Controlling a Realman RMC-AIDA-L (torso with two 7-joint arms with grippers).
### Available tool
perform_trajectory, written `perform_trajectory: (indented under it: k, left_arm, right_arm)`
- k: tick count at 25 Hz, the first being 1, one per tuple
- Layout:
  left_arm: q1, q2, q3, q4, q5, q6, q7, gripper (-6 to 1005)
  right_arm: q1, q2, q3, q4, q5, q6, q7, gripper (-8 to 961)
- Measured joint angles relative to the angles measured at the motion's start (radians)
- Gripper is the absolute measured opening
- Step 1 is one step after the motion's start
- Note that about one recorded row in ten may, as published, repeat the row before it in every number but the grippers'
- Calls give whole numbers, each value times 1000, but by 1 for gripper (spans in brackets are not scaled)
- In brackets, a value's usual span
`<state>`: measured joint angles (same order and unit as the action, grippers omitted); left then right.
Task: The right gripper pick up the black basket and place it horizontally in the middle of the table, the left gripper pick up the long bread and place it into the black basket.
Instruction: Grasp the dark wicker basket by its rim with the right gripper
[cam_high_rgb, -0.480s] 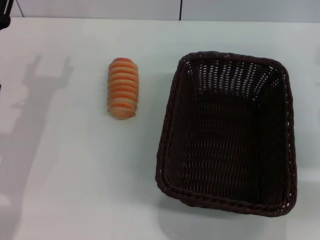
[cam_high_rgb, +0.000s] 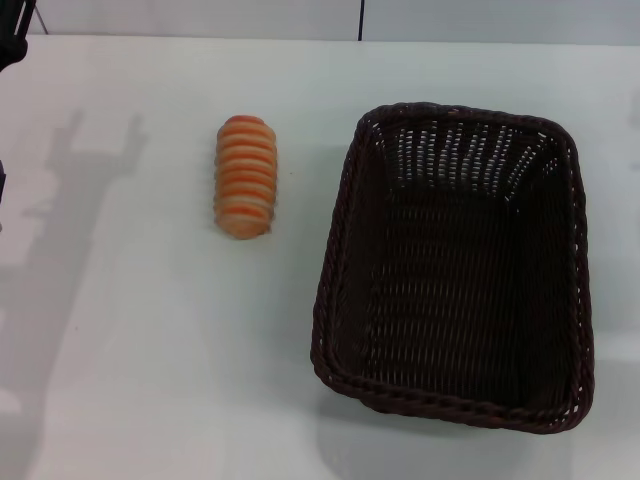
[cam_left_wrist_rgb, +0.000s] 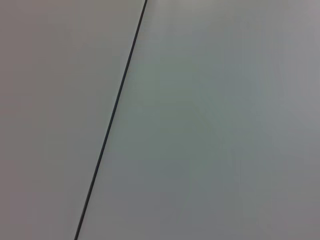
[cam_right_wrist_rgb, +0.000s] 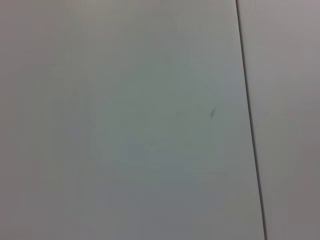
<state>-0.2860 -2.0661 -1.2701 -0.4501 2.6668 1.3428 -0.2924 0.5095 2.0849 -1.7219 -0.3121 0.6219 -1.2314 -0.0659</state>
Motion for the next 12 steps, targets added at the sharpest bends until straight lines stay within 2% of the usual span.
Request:
perform_trajectory:
  k: [12]
  left_arm:
    - [15, 0, -33, 10, -2, 5, -3, 811]
  right_arm:
    - [-1, 2, 3, -18, 0, 34, 10, 409]
